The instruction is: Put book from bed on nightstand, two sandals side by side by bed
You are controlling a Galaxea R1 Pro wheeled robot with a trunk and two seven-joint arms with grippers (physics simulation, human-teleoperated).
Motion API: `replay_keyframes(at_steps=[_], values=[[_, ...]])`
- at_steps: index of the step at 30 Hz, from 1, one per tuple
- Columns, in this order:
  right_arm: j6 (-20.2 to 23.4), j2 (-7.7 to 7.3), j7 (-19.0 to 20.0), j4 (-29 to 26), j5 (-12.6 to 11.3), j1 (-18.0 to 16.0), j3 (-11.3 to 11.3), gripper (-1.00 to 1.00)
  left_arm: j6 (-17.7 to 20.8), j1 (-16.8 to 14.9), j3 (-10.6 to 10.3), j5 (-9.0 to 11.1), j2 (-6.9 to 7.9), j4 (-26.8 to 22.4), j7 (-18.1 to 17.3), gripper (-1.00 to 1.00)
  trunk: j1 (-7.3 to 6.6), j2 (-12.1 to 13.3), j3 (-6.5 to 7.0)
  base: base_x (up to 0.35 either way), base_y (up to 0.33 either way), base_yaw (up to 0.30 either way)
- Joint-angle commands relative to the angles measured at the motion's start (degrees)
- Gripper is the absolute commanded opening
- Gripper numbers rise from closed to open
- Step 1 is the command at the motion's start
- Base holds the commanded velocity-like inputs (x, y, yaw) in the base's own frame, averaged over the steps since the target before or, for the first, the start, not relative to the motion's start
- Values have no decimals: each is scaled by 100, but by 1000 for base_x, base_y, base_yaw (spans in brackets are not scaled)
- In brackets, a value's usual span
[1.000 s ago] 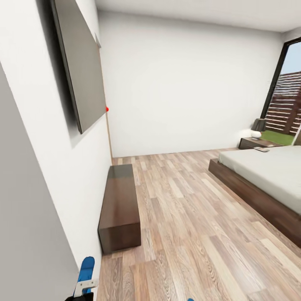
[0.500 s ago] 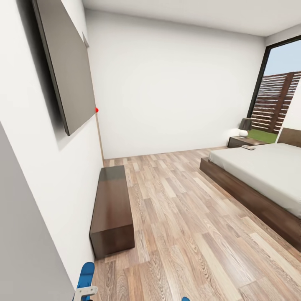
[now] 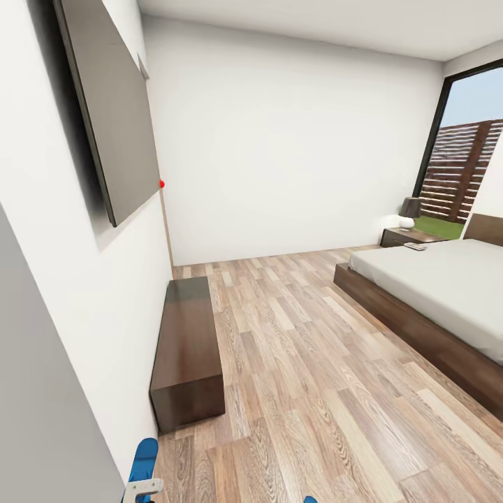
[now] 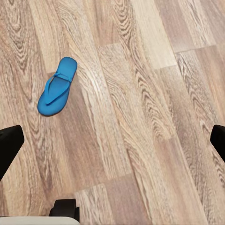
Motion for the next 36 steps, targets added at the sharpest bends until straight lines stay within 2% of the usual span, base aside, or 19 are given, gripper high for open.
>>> replay_keyframes(at_steps=[1, 36], values=[[-8, 5, 41, -7, 60, -1, -26, 100, -15, -1, -50, 37, 1, -1, 17, -100, 0, -3, -5, 0, 0, 0], [-12, 6, 41, 98, 60, -5, -18, 100, -15, -2, -50, 37, 1, 3, 17, -100, 0, -3, -5, 0, 0, 0]])
